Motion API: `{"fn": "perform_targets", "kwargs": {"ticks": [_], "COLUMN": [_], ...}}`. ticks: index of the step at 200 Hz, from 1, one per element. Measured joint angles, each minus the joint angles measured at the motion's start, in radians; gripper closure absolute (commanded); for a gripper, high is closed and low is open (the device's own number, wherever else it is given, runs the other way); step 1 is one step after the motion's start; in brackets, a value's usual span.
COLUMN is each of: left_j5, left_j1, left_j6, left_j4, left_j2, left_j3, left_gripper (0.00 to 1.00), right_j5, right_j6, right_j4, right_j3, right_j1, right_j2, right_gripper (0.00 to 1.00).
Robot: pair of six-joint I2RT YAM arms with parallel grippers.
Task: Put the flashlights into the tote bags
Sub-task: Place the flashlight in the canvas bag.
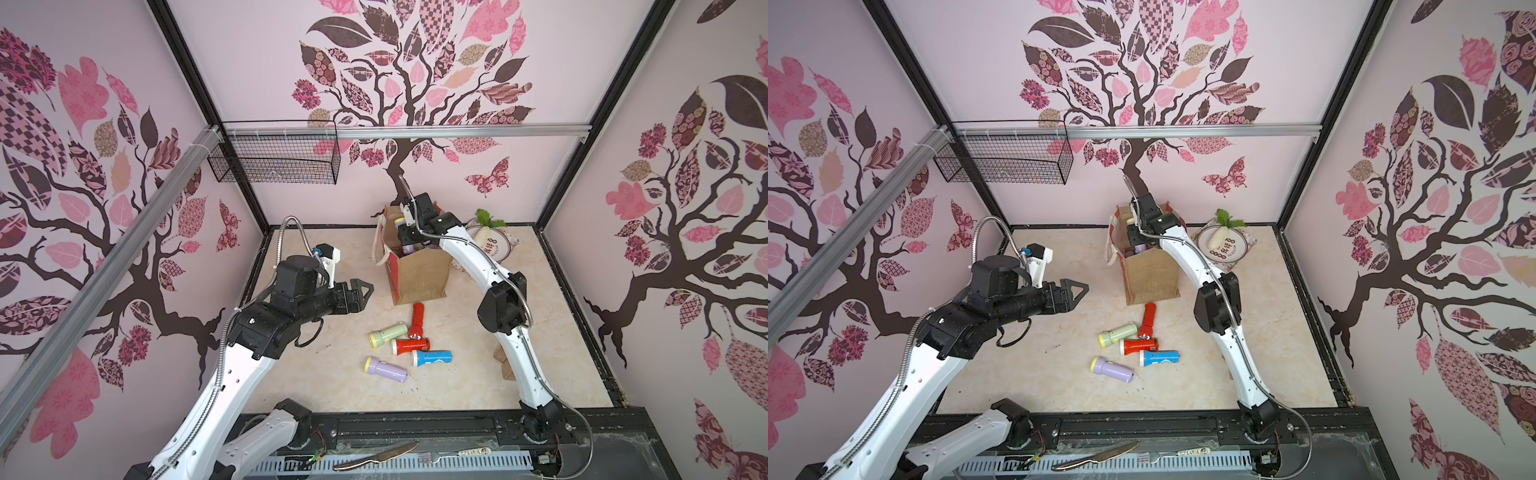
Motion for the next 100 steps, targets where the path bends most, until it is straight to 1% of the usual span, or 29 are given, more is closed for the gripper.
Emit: {"fn": "perform_targets", "kwargs": {"ticks": [17, 39, 100], "left_j5": [-0.003, -0.010, -0.056], "left_j1": [0.000, 0.000, 0.000], "left_j6": [0.000, -0.001, -0.002], "left_j4": [0.000, 0.000, -0.026], "left_j2": [-0.005, -0.013, -0.027], "left_j3": [0.000, 0.000, 0.000], "left_gripper": [0.12, 0.12, 0.13], "right_j5": [0.000, 0.003, 0.027], "right_j6": [0.000, 0.005, 0.008], "right_j4": [0.000, 0.004, 0.005], "right_j3": [0.000, 0.000, 0.023], "right_j1": [0.000, 0.000, 0.000], "right_j2": [0.000, -0.003, -0.012], "right_gripper": [0.43, 0.34, 0.25]}}
